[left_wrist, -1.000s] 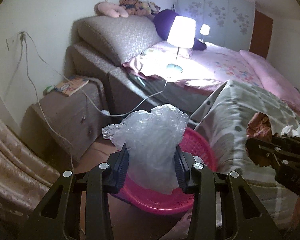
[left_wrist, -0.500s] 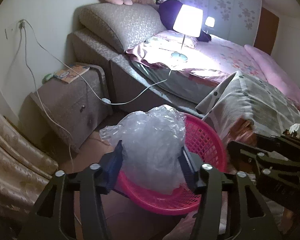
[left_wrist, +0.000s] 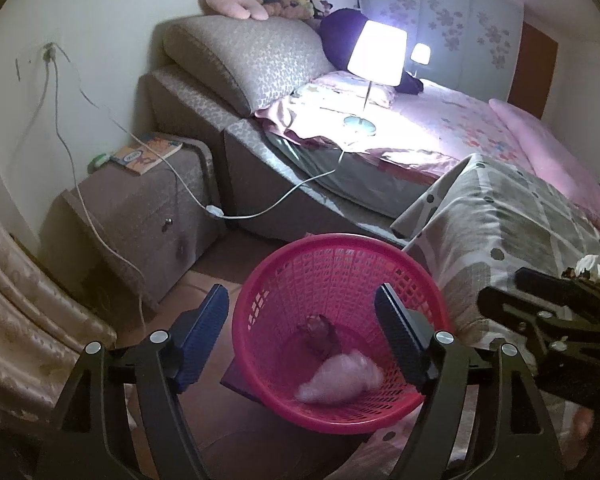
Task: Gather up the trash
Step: 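Carry both items to the pink basket and open both tools to drop them, then move both tools back over the trash on the bedspread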
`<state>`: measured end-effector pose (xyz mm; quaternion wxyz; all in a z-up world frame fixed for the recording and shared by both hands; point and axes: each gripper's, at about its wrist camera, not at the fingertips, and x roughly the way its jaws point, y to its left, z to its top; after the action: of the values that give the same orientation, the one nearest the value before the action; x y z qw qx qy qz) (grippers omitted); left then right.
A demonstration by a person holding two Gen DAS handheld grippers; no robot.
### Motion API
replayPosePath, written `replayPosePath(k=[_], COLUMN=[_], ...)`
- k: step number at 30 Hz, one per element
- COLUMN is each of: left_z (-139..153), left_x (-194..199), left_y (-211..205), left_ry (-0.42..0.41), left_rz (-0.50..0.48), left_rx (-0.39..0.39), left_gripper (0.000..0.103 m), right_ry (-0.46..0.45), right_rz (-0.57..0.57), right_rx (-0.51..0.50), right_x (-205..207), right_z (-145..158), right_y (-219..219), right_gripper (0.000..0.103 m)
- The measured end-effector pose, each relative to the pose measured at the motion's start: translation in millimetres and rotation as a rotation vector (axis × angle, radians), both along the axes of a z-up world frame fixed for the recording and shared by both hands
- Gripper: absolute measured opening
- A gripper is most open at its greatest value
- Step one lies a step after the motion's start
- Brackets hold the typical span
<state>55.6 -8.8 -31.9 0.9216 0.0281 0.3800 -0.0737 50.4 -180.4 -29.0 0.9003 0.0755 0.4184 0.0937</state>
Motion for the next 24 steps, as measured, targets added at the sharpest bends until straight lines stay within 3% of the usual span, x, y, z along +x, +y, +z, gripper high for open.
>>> replayPosePath(k=[12, 24], left_z=[5, 2], left_x=[-19, -45], left_y=[-30, -73], left_ry=[-0.04, -0.038], left_rz=[-0.103, -0.241], left_rx=[0.032, 0.04], left_gripper=[0.073, 0.073], right_ry=[-0.062, -0.104], right_rz=[-0.138, -0.371], right_rx=[0.015, -0.039], right_x=[-53, -137], right_z=[16, 20], right_y=[-46, -128], right_gripper=[0.064, 0.065])
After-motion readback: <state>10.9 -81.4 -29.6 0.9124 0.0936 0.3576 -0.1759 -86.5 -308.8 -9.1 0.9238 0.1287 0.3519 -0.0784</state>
